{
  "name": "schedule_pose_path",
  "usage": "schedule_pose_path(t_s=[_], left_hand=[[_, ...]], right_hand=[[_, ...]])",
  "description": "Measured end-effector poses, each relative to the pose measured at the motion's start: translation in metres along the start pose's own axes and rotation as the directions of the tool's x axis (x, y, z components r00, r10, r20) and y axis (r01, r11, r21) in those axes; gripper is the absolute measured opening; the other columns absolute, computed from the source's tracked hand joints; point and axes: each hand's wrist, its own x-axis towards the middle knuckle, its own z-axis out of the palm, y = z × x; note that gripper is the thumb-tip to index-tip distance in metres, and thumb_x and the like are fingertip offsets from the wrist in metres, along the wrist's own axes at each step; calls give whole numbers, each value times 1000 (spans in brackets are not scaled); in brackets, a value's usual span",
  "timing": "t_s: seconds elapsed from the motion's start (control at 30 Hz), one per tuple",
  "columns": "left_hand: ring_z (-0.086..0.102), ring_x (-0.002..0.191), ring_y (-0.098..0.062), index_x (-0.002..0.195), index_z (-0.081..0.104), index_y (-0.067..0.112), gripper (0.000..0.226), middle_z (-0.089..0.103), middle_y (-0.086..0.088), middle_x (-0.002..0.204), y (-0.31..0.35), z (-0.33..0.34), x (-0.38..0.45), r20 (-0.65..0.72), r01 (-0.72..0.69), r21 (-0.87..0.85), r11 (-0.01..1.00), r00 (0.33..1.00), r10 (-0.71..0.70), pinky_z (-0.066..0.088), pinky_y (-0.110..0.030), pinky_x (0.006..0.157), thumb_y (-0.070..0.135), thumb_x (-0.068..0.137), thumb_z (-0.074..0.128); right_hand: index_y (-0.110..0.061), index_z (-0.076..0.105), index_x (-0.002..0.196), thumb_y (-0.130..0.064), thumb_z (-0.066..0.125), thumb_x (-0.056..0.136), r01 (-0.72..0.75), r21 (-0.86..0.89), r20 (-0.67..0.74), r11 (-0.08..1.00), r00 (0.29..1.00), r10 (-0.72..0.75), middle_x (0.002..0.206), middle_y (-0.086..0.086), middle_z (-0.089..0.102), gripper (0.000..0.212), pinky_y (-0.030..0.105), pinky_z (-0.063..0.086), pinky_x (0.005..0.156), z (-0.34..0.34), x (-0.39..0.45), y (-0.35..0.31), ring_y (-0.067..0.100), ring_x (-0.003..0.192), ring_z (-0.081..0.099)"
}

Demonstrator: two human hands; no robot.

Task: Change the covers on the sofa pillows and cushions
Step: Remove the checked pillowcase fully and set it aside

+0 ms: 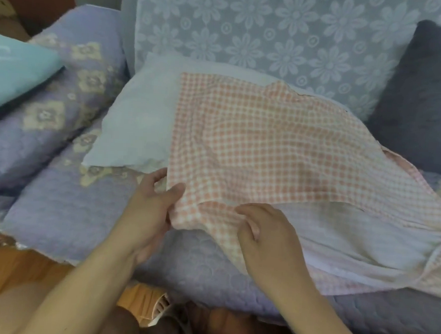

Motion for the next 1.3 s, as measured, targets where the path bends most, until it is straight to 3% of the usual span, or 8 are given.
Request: schedule_pose_path(t_s=[0.2, 0.27, 0.43, 0.63, 0.83, 0.93, 1.1, 1.3], left_hand=[[68, 108, -37, 101, 78, 28, 22, 76, -6, 109, -21, -16, -5, 68, -121, 244, 962, 992, 107, 49, -62, 101, 17, 101, 59], [71, 103, -28, 99, 77, 29, 11, 76, -2, 108, -25, -18, -8, 51, -105, 288, 952, 994, 94, 56, -55, 94, 31, 89, 74], [62, 92, -8, 103, 57, 26, 40, 62, 7, 105, -36, -10, -10, 10, -163, 566, 808, 982, 190, 50, -25, 71, 33, 76, 86], [52, 77, -3, 87, 48, 25, 27, 54, 6, 89, -60, 4, 8, 43, -269, 712, 649, 939, 341, 33, -18, 59, 31, 85, 74], [56, 69, -14, 83, 55, 18, 19, 60, 0, 79, -63, 2, 23, 74, -244, 736, 632, 956, 283, 37, -28, 58, 32, 91, 64], [55, 65, -13, 85, 55, 16, 16, 60, 1, 76, -64, 2, 22, 42, -210, 708, 674, 966, 256, 36, -27, 55, 27, 92, 63], [41, 53, -7, 66, 46, 13, 28, 48, 4, 60, -62, -1, 26, 46, -228, 682, 695, 962, 269, 31, -30, 54, 18, 92, 57], [47, 56, -3, 84, 53, 16, 12, 52, 5, 73, -59, 2, 16, 38, -189, 645, 740, 976, 216, 34, -16, 50, 12, 87, 64]], right_hand=[[-40, 64, 128, -27, 48, 98, 23, -95, 169, 995, 986, -6, 135, -19, 54, 37, 13, 30, 98, 25, 5, -15, 10, 122, 46], [-40, 58, 136, -24, 47, 99, 11, -87, 157, 996, 988, 2, 144, -18, 47, 42, 15, 29, 105, 27, 3, -18, 10, 128, 39], [-41, 28, 154, -9, 44, 100, 53, 39, 140, 998, 988, -58, 153, -20, 34, 65, 2, 17, 102, 28, 0, -23, 1, 138, 26], [-31, 39, 151, 4, 42, 95, 67, 134, 229, 989, 969, -96, 158, -14, 33, 66, 1, 10, 108, 36, 9, -29, 0, 143, 25], [-30, 48, 146, 5, 38, 99, -25, 360, 285, 933, 955, -85, 147, -24, 42, 60, -8, 18, 96, 34, 14, -26, -37, 115, 25], [-30, 57, 137, 6, 39, 97, -83, 442, 301, 893, 952, -60, 141, -21, 54, 57, 5, 32, 103, 44, 20, -21, -19, 124, 42], [-20, 68, 104, 9, 45, 93, -174, 615, 95, 769, 985, 146, 106, -10, 71, 39, 21, 50, 95, 55, 16, -14, 3, 106, 64], [-14, 74, 102, -3, 46, 95, -268, 153, 175, 951, 955, 241, 115, -8, 69, 31, 5, 38, 81, 53, 11, 3, 0, 103, 58]])
